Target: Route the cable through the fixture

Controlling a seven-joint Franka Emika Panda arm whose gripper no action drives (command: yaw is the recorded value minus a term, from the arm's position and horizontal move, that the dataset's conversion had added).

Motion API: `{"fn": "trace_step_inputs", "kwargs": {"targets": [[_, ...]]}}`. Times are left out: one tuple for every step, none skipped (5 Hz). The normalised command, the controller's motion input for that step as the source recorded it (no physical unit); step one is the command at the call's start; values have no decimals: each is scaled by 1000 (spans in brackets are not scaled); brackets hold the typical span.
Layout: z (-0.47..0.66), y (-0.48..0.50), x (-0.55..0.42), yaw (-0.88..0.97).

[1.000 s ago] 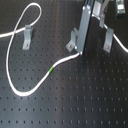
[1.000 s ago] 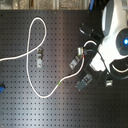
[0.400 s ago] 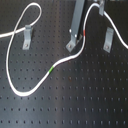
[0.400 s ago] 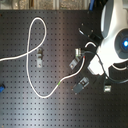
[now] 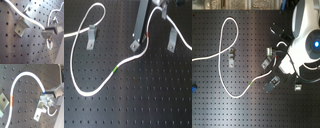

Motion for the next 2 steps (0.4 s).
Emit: {"fn": "trace_step_inputs", "kwargs": {"targets": [[372, 243, 98, 9], [360, 293, 177, 29]]}}
